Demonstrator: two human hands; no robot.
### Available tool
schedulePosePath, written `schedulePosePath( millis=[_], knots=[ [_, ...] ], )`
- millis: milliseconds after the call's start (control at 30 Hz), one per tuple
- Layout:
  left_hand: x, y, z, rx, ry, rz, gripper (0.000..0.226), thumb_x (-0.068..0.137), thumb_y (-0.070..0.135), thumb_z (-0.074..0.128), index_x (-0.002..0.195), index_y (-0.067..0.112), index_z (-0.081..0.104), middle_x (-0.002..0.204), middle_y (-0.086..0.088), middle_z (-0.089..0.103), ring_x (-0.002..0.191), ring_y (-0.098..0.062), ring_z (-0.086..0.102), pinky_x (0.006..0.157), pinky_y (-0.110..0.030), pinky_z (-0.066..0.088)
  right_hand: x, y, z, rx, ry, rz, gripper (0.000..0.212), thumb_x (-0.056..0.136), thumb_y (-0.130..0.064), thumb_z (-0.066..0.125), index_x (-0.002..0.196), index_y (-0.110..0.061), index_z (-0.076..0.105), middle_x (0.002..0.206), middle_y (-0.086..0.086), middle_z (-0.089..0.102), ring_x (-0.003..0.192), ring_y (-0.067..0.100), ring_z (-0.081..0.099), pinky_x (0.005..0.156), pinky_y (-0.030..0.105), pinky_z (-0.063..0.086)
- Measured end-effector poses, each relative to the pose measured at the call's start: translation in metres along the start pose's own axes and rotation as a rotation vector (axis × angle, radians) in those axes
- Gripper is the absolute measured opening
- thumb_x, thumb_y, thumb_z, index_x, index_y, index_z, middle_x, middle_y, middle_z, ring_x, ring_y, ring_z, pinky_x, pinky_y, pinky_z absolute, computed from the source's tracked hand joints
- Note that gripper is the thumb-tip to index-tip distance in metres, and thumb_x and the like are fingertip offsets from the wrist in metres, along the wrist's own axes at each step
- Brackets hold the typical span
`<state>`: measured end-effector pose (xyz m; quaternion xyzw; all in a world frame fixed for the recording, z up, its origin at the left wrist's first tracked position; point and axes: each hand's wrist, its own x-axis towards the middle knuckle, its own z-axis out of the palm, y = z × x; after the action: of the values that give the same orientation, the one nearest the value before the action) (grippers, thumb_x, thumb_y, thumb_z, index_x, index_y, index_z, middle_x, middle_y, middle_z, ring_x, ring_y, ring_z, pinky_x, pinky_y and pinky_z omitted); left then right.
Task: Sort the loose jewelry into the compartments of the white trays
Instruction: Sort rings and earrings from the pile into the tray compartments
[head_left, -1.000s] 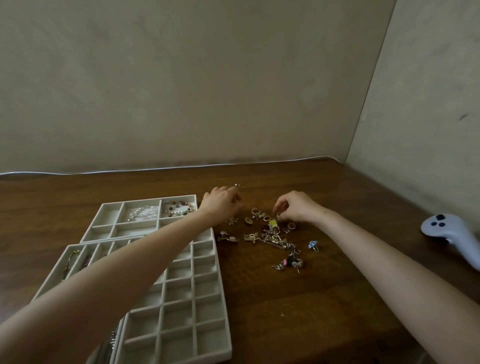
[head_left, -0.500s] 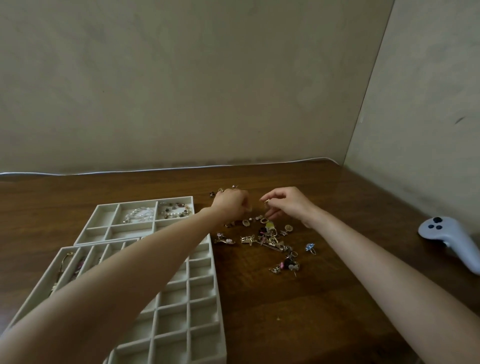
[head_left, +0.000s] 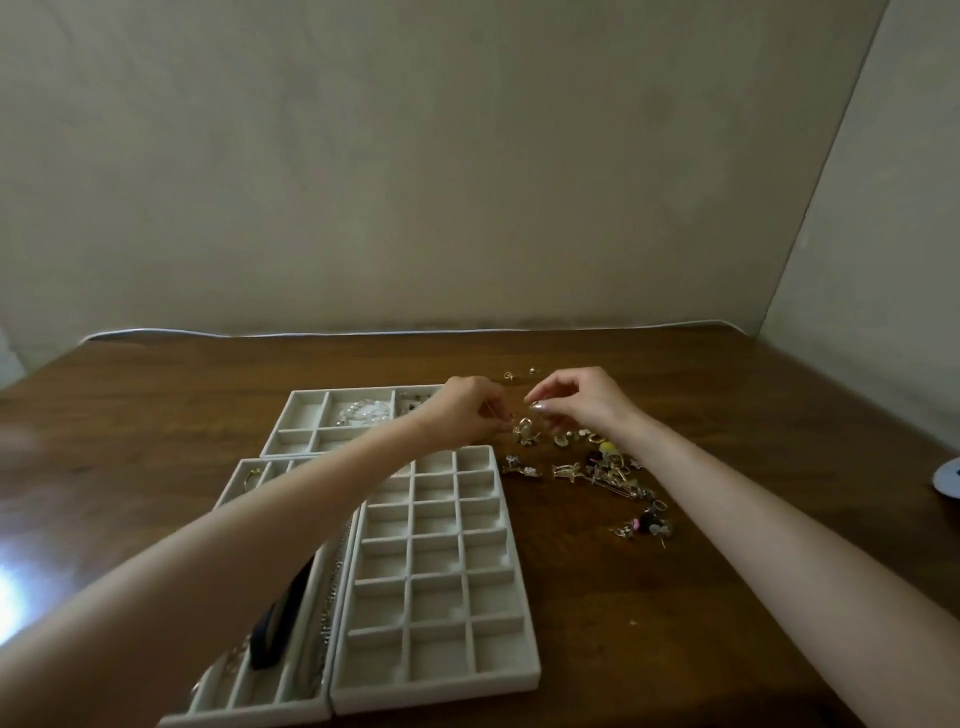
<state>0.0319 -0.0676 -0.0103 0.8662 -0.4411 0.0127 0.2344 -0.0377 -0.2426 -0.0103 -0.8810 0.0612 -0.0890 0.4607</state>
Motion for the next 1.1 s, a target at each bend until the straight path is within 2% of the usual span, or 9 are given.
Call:
schedulePosePath(
  millis=[167,367,467,600,667,767,867,967,1100],
  knots=[
    [-0.016,-0.016,-0.021,-0.019,0.025,-0.034,0.014,0.082,0.017,0.069,0.091,0.007,0.069,0.100,-0.006,0.064,0.090,-0.018,0.060,0.082,-0.029,0.050,0.000,-0.016,0.016,0.025,-0.067,-0.027,0.013,0.085,0.001,0.064,0.090,-0.010,0.067,0.090,0.011,0.068,0.075,0.024,0.071,0.068,0.033,0.060],
    [-0.033,-0.024,-0.019,0.061,-0.144,0.055,0.014,0.080,0.022,0.071,0.091,0.013,0.071,0.097,0.003,0.067,0.084,-0.004,0.056,0.071,-0.007,0.042,0.002,-0.027,0.038,-0.153,-0.055,-0.090,0.009,0.084,-0.003,0.067,0.091,-0.007,0.072,0.087,0.008,0.071,0.071,0.015,0.068,0.058,0.021,0.055],
    [-0.034,-0.026,-0.017,0.193,-0.141,0.124,0.014,0.082,0.029,0.068,0.092,0.020,0.071,0.105,0.005,0.059,0.094,-0.007,0.053,0.083,-0.022,0.045,0.002,-0.030,0.041,-0.203,-0.077,-0.092,0.008,0.083,-0.003,0.068,0.090,-0.008,0.071,0.086,0.006,0.070,0.068,0.012,0.066,0.055,0.018,0.053],
    [-0.034,-0.024,-0.014,0.335,-0.096,0.193,0.015,0.083,0.034,0.066,0.094,0.025,0.071,0.113,0.005,0.051,0.107,-0.010,0.042,0.085,-0.023,0.038,0.002,-0.030,0.043,-0.281,-0.086,-0.097,0.008,0.082,-0.003,0.070,0.085,-0.010,0.068,0.081,0.001,0.066,0.062,0.006,0.062,0.050,0.012,0.048],
    [-0.032,-0.024,-0.010,0.357,-0.098,0.192,0.016,0.083,0.035,0.065,0.095,0.027,0.071,0.111,0.004,0.049,0.106,-0.012,0.041,0.087,-0.026,0.040,0.002,-0.030,0.046,-0.327,-0.071,-0.116,0.009,0.081,-0.004,0.071,0.082,-0.012,0.068,0.083,0.002,0.067,0.065,0.007,0.061,0.055,0.013,0.050],
    [-0.029,-0.024,-0.007,0.339,-0.166,0.147,0.016,0.085,0.036,0.064,0.096,0.029,0.071,0.102,0.003,0.048,0.100,-0.014,0.044,0.085,-0.030,0.042,0.001,-0.029,0.051,-0.399,-0.059,-0.149,0.006,0.080,-0.009,0.073,0.082,-0.013,0.069,0.085,0.000,0.067,0.078,0.009,0.060,0.070,0.020,0.050],
    [-0.028,-0.028,-0.013,0.271,-0.200,0.098,0.019,0.084,0.038,0.063,0.098,0.027,0.071,0.095,0.007,0.044,0.095,-0.010,0.041,0.081,-0.024,0.037,0.001,-0.029,0.055,-0.431,-0.088,-0.148,0.005,0.080,-0.014,0.074,0.080,-0.016,0.069,0.080,-0.007,0.063,0.083,0.012,0.062,0.079,0.031,0.054],
    [-0.032,-0.034,-0.020,0.235,-0.141,0.063,0.024,0.085,0.040,0.062,0.099,0.023,0.070,0.095,0.006,0.046,0.090,-0.007,0.039,0.076,-0.020,0.032,0.001,-0.031,0.057,-0.468,-0.088,-0.152,0.005,0.081,-0.018,0.073,0.077,-0.019,0.069,0.079,-0.008,0.063,0.083,0.012,0.062,0.080,0.036,0.054],
    [-0.037,-0.036,-0.024,0.200,-0.091,0.055,0.018,0.088,0.032,0.060,0.099,0.021,0.069,0.095,0.006,0.046,0.089,-0.006,0.039,0.073,-0.020,0.033,0.000,-0.038,0.062,-0.574,-0.089,-0.165,0.010,0.081,-0.024,0.071,0.073,-0.024,0.065,0.079,-0.009,0.062,0.081,0.012,0.060,0.072,0.030,0.050]
  ],
)
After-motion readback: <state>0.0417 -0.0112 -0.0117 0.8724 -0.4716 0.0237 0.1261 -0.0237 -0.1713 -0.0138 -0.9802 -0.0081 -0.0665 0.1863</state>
